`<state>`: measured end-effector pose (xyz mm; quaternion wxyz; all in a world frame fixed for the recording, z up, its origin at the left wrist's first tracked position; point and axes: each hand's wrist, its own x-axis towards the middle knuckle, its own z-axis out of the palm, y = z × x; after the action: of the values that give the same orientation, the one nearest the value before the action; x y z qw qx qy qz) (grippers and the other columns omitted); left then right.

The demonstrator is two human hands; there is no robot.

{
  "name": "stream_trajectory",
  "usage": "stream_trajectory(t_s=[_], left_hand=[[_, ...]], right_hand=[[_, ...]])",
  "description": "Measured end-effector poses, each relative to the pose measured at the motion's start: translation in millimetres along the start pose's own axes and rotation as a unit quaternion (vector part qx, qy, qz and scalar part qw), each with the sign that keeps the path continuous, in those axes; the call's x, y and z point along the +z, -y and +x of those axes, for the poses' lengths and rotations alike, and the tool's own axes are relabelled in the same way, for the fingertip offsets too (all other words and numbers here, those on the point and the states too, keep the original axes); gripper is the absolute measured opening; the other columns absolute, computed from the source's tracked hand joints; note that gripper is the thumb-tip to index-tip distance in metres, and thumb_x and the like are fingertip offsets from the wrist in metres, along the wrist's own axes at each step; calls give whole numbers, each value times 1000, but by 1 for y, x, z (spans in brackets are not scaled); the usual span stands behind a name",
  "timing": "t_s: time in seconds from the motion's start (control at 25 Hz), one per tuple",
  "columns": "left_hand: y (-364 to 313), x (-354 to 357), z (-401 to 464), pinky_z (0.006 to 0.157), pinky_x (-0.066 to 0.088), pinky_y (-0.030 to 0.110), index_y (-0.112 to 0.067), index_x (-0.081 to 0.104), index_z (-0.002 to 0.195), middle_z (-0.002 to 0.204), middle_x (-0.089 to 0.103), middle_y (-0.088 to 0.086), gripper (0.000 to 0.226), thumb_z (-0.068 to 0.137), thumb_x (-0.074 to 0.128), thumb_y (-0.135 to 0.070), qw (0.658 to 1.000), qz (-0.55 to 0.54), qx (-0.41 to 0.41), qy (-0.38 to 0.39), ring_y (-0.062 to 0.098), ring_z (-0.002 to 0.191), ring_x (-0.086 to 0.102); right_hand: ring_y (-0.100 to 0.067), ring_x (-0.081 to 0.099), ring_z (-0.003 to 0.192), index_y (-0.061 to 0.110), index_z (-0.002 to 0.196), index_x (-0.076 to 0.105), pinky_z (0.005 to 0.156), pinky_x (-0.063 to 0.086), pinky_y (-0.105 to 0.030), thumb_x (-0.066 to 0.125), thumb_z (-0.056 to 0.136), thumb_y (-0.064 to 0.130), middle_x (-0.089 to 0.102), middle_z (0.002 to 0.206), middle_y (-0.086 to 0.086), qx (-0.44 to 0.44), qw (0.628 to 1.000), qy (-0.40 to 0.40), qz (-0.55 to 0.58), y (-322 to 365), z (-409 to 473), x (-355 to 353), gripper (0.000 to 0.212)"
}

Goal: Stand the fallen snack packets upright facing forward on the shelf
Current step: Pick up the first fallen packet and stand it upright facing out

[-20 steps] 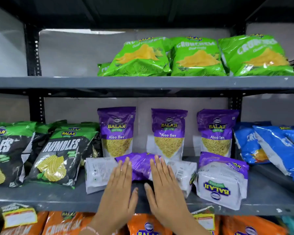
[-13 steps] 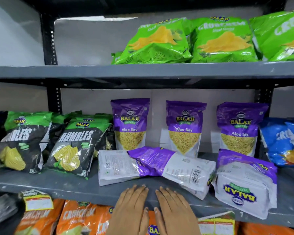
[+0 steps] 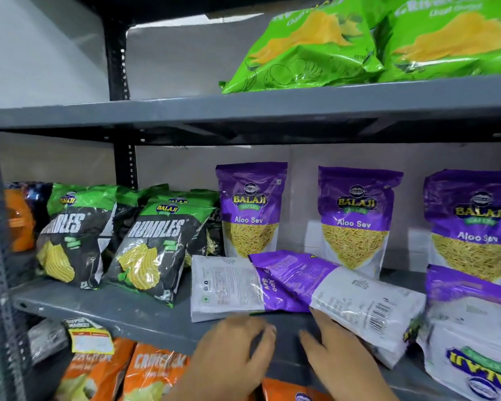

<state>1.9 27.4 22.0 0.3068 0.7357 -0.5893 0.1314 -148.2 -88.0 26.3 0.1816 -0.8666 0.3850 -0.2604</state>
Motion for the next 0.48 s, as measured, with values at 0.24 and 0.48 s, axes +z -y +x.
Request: stream_trajectory(t_s=[0.24, 0.48], left_hand=[[72, -45, 118, 67, 56, 31, -19, 71, 87, 88, 76, 7, 27, 85, 46, -31, 996, -38, -74, -30, 24, 69, 67], [111, -9, 195, 80, 49, 36, 10, 65, 100, 108, 69, 22, 30, 96, 41, -7, 946, 42, -97, 306, 34, 99, 65]], right_hand=[[-24, 56, 131, 30, 147, 45, 105, 40, -29, 61, 88, 43, 60, 140, -4, 136, 981, 7, 141, 37, 23, 18, 63], [-14, 71, 64, 16, 91, 77, 64, 49, -21, 68, 89, 28, 75, 69, -3, 213, 931, 63, 291, 77, 24, 28, 14]])
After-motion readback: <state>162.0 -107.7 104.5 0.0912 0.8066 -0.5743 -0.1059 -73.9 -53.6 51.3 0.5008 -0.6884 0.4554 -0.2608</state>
